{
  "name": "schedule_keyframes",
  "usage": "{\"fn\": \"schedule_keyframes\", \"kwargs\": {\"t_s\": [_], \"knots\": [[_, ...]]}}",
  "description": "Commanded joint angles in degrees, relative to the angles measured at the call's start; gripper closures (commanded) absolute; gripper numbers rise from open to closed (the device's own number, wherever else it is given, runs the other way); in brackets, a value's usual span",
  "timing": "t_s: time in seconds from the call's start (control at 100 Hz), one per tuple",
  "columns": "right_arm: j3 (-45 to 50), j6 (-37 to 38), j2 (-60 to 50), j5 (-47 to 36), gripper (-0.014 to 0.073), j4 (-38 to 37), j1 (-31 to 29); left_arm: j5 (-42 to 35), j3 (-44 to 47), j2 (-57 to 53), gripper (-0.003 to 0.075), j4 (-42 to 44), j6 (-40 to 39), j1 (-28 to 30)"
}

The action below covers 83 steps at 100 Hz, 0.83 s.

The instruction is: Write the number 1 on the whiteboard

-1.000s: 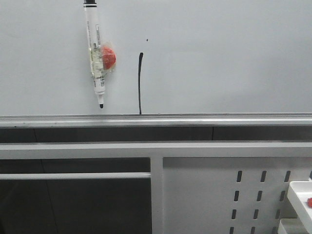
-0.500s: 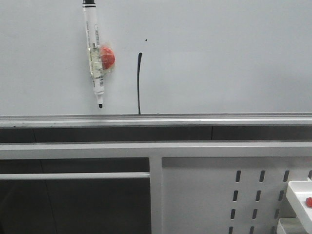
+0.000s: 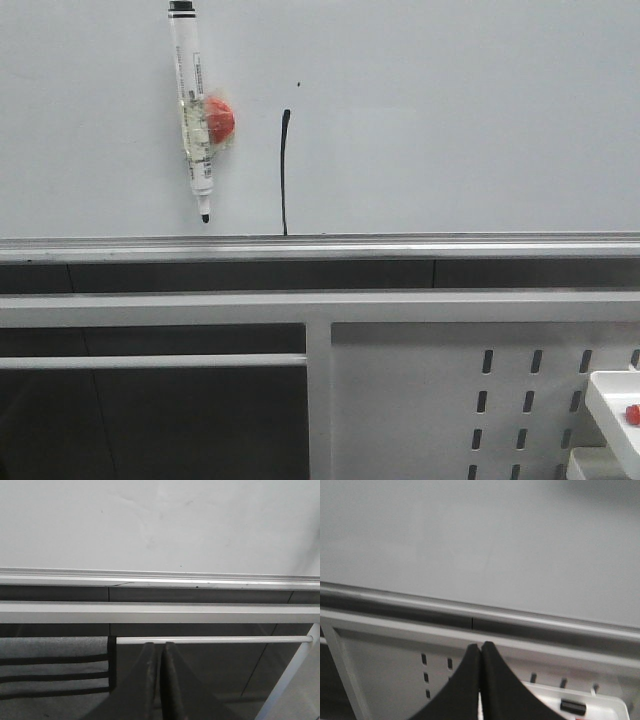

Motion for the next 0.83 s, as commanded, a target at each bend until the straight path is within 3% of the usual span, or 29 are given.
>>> {"fn": "schedule_keyframes", "kwargs": {"t_s": [0.0,0.82], "knots": [[0.7,0.2,-0.8,2.4,0.0665,-0.8,-0.6,-2.5,2.0,-1.2,0.074,-1.1,-0.5,0.1],[0.7,0.2,-1.8,3.6,0.0664,-0.1,-0.6,-2.6,2.0,-1.2,0.074,-1.1,-0.5,0.1]]}}
